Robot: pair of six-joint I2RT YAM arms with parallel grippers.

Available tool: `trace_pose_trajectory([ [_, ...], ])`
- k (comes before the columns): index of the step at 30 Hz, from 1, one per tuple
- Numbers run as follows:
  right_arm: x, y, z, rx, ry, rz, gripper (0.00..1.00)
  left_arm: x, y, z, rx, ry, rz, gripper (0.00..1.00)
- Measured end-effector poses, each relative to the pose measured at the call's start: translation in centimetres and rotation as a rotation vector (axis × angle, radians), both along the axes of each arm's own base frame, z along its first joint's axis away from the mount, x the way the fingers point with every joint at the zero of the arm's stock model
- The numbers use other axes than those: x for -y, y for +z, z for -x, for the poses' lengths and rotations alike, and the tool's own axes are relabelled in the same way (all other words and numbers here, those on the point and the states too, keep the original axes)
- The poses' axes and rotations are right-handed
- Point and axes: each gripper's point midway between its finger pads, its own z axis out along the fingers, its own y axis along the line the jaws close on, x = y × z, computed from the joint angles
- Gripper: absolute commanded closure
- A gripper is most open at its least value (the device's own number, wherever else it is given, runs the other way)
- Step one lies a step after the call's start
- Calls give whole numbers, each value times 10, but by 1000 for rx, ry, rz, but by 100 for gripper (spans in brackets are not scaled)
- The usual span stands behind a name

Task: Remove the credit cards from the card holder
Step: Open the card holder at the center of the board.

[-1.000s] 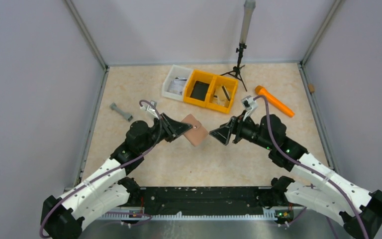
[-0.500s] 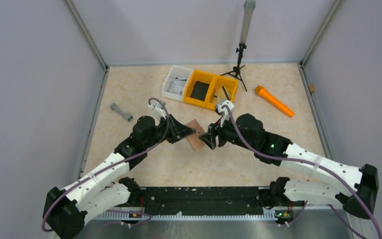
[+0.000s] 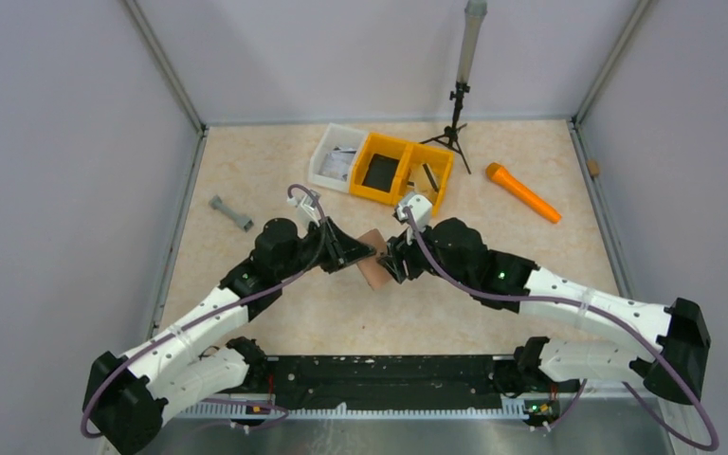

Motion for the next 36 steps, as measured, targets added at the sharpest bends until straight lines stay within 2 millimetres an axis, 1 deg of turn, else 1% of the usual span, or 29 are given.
trace_pose_trajectory([
  [1, -1, 0, 0, 2, 1, 2, 48, 1, -1, 1, -4, -6, 0, 88],
  [3, -2, -3, -1, 1, 0, 10, 59, 1, -2, 1, -8, -9, -1, 89],
  [10, -5, 0, -4, 8, -29, 15, 75, 1, -1, -2, -5, 2, 4, 90],
  [12, -4, 1, -5, 8, -46, 13, 80, 1, 1, -3, 2, 7, 7, 90],
  [14, -3, 3, -6, 8, -66, 9, 83, 1, 1, -5, 4, 13, 8, 90],
  [16, -1, 4, -8, 7, -91, 4, 89, 1, 3, -6, 10, 19, 12, 91],
  [18, 2, 4, -11, 6, -117, 1, 93, 1, 3, -7, 11, 24, 14, 92],
  [20, 8, 4, -15, 12, -154, 12, 100, 1, 3, -7, 11, 25, 14, 94],
  [23, 28, -2, -28, 29, -260, 63, 100, 2, 5, -2, 9, 4, 22, 96],
  [24, 33, -4, -31, 34, -289, 78, 96, 2, 7, -1, 10, -2, 25, 97],
  [27, 39, -6, -34, 38, -315, 95, 52, 2, 8, 1, 12, -11, 29, 100],
  [28, 39, -5, -33, 39, -311, 93, 43, 2, 8, 1, 12, -12, 29, 100],
  [29, 38, -4, -32, 42, -301, 90, 36, 3, 8, 2, 11, -14, 29, 100],
  [32, 37, 5, -29, 47, -281, 57, 21, 2, 7, 2, 8, -15, 26, 100],
  [34, 36, 17, -25, 54, -259, 15, 16, 3, 7, 3, 6, -21, 26, 100],
  [36, 35, 30, -20, 60, -232, -34, 16, 3, 7, 4, 5, -29, 28, 100],
])
